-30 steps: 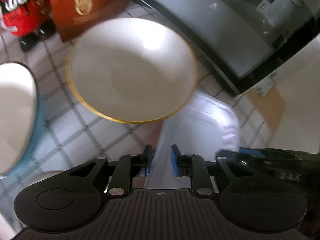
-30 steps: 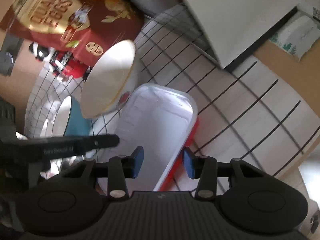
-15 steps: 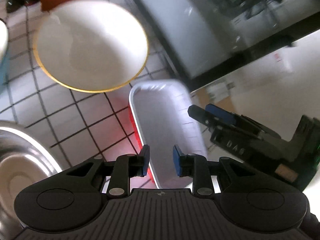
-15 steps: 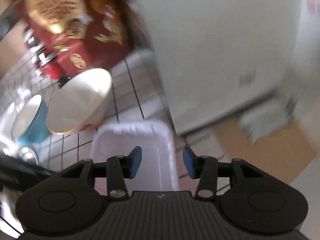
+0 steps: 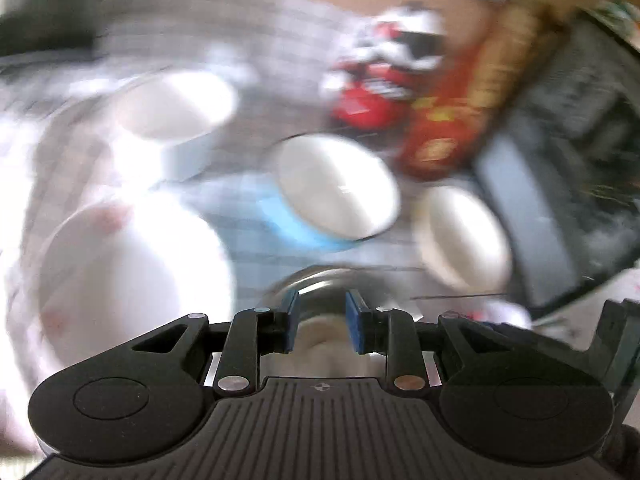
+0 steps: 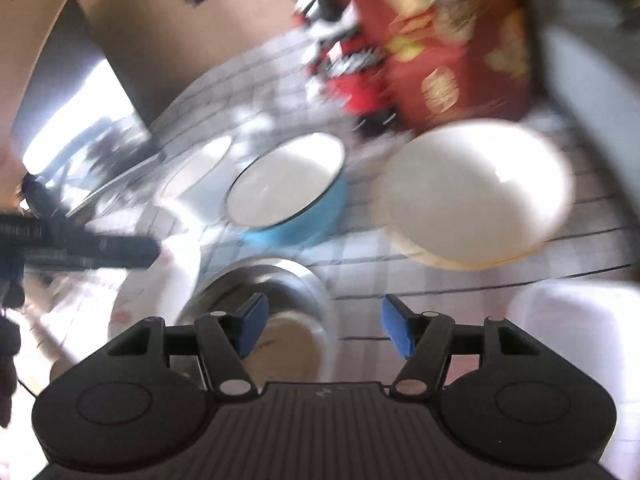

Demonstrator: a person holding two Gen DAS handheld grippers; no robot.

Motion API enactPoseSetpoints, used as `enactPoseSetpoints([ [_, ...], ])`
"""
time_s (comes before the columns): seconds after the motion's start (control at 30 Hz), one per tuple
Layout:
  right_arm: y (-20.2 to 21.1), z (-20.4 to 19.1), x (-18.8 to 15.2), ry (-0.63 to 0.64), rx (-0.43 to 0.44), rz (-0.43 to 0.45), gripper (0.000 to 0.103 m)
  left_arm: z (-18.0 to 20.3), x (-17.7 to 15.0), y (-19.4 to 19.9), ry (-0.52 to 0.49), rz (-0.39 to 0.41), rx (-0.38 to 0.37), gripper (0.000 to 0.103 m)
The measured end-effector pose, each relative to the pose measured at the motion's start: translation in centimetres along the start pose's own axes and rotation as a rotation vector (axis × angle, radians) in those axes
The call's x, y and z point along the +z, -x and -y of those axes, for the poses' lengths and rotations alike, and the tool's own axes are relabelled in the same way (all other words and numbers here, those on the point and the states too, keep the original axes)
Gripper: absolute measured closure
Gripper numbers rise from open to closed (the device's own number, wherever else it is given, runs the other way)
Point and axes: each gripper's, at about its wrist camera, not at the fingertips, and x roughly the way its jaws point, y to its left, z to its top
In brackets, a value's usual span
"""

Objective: Organize plates and bowls

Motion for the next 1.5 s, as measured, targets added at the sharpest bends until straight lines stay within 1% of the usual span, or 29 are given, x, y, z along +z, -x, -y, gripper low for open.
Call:
enactPoseSetpoints([
  [0.07, -2.0, -0.3, -0.4, -0.028, 0.034, -0.055, 0.04, -1.7, -0.9, -0.1, 0.077, -0.011, 0.03, 0.075],
  [0.1, -3.0, -0.2, -0.2, -0.045, 0.044, -0.081, 0.04, -2.1, -1.4, -0.2, 0.098, -0.024, 0.032, 0.074],
  [0.17, -4.0, 0.2, -0.2, -0.057, 0.035, -0.117, 0.039, -2.3, -2.2, -1.0, 0.116, -0.059, 0.03, 0.075],
  [0.23, -4.4, 0.3, -0.3, -0.047, 0.012, -0.137, 0.038, -2.6, -2.7, -1.5, 0.121, -0.086, 0.022, 0.074],
  [0.33, -4.5, 0.0, -1.1, -0.034, -0.031, -0.163, 0.037, -2.9, -2.8, -3.4, 0.141, -0.115, -0.002, 0.074],
  [0.4, -4.6, 0.2, -1.8, -0.032, -0.057, -0.184, 0.036, -3.0, -3.3, -3.4, 0.135, -0.089, 0.004, 0.074],
  [0.47, -4.7, 0.2, -2.2, -0.029, -0.065, -0.183, 0.03, -3.6, -3.5, -3.8, 0.157, -0.106, 0.007, 0.074],
  [0.53, -4.6, 0.2, -2.4, -0.028, -0.066, -0.178, 0.029, -4.0, -3.7, -3.9, 0.175, -0.114, 0.004, 0.074],
  [0.6, -4.7, 0.4, -2.4, -0.041, -0.052, -0.178, 0.024, -4.2, -4.1, -4.2, 0.18, -0.124, 0.003, 0.074],
  [0.67, -4.9, 1.2, -2.1, -0.092, -0.001, -0.183, 0.009, -4.2, -4.3, -4.4, 0.198, -0.133, -0.009, 0.074],
  [0.73, -5.3, 1.8, -1.6, -0.141, 0.057, -0.195, 0.0, -4.2, -4.5, -4.6, 0.211, -0.129, -0.027, 0.074],
  [0.77, -5.6, 2.1, -1.3, -0.167, 0.074, -0.208, 0.0, -4.2, -4.5, -4.7, 0.212, -0.123, -0.036, 0.074],
  [0.83, -5.8, 2.4, -0.8, -0.199, 0.076, -0.232, 0.0, -4.1, -4.5, -4.9, 0.214, -0.11, -0.045, 0.074],
  [0.87, -6.0, 2.3, -0.6, -0.191, 0.074, -0.253, 0.0, -4.1, -4.6, -5.0, 0.217, -0.108, -0.045, 0.074],
  [0.93, -6.4, 1.8, -0.2, -0.134, 0.075, -0.285, 0.0, -4.1, -4.7, -5.4, 0.222, -0.107, -0.045, 0.075],
  [0.97, -6.5, 1.5, -0.2, -0.105, 0.076, -0.293, 0.001, -4.1, -4.7, -5.6, 0.22, -0.108, -0.044, 0.075],
  [1.0, -6.5, 1.3, -0.1, -0.09, 0.073, -0.291, 0.004, -4.0, -4.7, -5.8, 0.211, -0.11, -0.042, 0.076],
  [1.03, -6.5, 1.1, -0.2, -0.078, 0.065, -0.274, 0.019, -4.0, -4.7, -6.0, 0.208, -0.116, -0.039, 0.078],
  [1.07, -6.4, 0.8, -0.3, -0.062, 0.055, -0.266, 0.037, -4.0, -4.7, -6.2, 0.214, -0.124, -0.038, 0.079],
  [1.1, -6.5, 0.5, -0.4, -0.045, 0.043, -0.27, 0.046, -4.0, -4.7, -6.3, 0.227, -0.135, -0.037, 0.079],
  [1.17, -6.4, -0.4, -0.6, -0.001, -0.012, -0.266, 0.054, -3.8, -4.6, -6.4, 0.233, -0.158, -0.027, 0.079],
  [1.2, -6.3, -0.6, -0.7, 0.013, -0.033, -0.263, 0.055, -3.8, -4.6, -6.3, 0.232, -0.172, -0.024, 0.08],
  [1.23, -6.2, -0.9, -0.7, 0.018, -0.043, -0.265, 0.059, -3.7, -4.4, -5.8, 0.222, -0.17, -0.033, 0.08],
  [1.3, -5.7, -1.8, -0.4, 0.032, -0.062, -0.265, 0.059, -3.5, -3.8, -4.5, 0.18, -0.142, -0.063, 0.08],
  [1.33, -5.2, -2.3, -0.1, 0.048, -0.068, -0.245, 0.059, -3.6, -3.2, -3.6, 0.148, -0.122, -0.073, 0.08],
  [1.4, -4.5, -3.7, 0.7, 0.053, -0.053, -0.204, 0.059, -4.3, -2.0, -2.2, 0.11, -0.086, -0.08, 0.08],
  [1.43, -4.3, -4.3, 1.2, 0.046, -0.042, -0.188, 0.059, -5.1, -1.3, -1.6, 0.11, -0.073, -0.079, 0.08],
  [1.5, -4.5, -6.0, 2.0, 0.048, -0.026, -0.16, 0.059, -7.3, -0.1, -0.7, 0.149, -0.051, -0.078, 0.08],
])
